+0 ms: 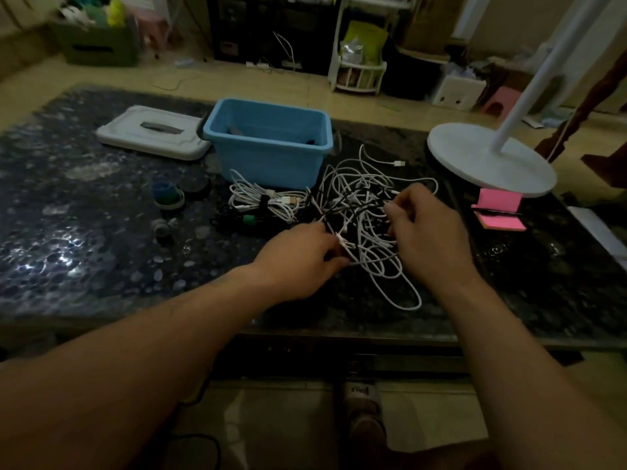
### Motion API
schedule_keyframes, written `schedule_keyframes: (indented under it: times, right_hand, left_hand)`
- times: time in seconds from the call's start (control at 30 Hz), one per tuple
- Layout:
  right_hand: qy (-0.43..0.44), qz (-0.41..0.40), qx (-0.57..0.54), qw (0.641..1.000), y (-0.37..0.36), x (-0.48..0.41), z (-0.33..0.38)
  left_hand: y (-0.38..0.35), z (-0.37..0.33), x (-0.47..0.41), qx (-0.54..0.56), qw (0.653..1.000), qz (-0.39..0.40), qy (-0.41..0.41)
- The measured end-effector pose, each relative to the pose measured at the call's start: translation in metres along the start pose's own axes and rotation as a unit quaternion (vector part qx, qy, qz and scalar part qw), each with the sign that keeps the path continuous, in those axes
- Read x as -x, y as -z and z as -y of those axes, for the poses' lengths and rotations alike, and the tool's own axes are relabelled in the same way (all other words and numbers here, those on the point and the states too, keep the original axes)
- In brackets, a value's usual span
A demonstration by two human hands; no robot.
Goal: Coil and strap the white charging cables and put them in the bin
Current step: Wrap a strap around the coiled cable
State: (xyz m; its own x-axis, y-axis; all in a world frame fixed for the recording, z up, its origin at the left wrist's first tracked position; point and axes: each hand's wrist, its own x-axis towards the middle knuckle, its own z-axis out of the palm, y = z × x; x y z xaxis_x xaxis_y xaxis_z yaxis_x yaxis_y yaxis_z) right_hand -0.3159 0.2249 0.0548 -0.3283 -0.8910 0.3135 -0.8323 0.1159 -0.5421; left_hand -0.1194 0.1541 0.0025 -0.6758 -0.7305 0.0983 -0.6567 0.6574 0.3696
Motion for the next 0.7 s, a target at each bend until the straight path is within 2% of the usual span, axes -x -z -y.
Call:
schedule_keyframes:
  times: [0.1,0.2,0.3,0.37,0.43,0.53,0.6,0.7]
  right_hand:
    - [-0.028,-0.031,-0.019,0.999,-0.005,-0.002,0.001]
    - [-0.054,-0.031,-0.097,0.993,-0.006,-0.004,0.006]
    - [-0.057,-0.013,-0.136,0.989,-0.005,-0.005,0.011]
    - [-0.054,0.000,-0.152,0.987,-0.006,-0.005,0.015]
    - [-0.051,0.008,-0.175,0.983,-0.006,-0.006,0.019]
    - [-0.035,0.038,-0.164,0.985,-0.008,-0.006,0.024]
    - [-0.021,0.065,-0.125,0.990,-0.012,-0.007,0.025]
    - [0.014,0.122,-0.047,0.991,-0.023,-0.008,0.032]
  left_hand:
    - [-0.009,-0.001,0.001,-0.020,0.998,0.058,0.009]
    - [-0.011,-0.003,-0.001,0.083,0.992,0.066,0.071]
    - [-0.003,-0.006,-0.003,0.214,0.961,-0.007,0.173]
    - [0.004,-0.004,-0.002,0.224,0.951,-0.081,0.199]
    - [0.007,0.002,-0.004,0.204,0.954,-0.137,0.174]
    - [0.013,0.012,-0.006,0.207,0.958,-0.172,0.100]
    - [0.020,0.013,-0.003,0.296,0.933,-0.174,0.109]
    - [0.035,0.009,0.001,0.460,0.853,-0.185,0.165]
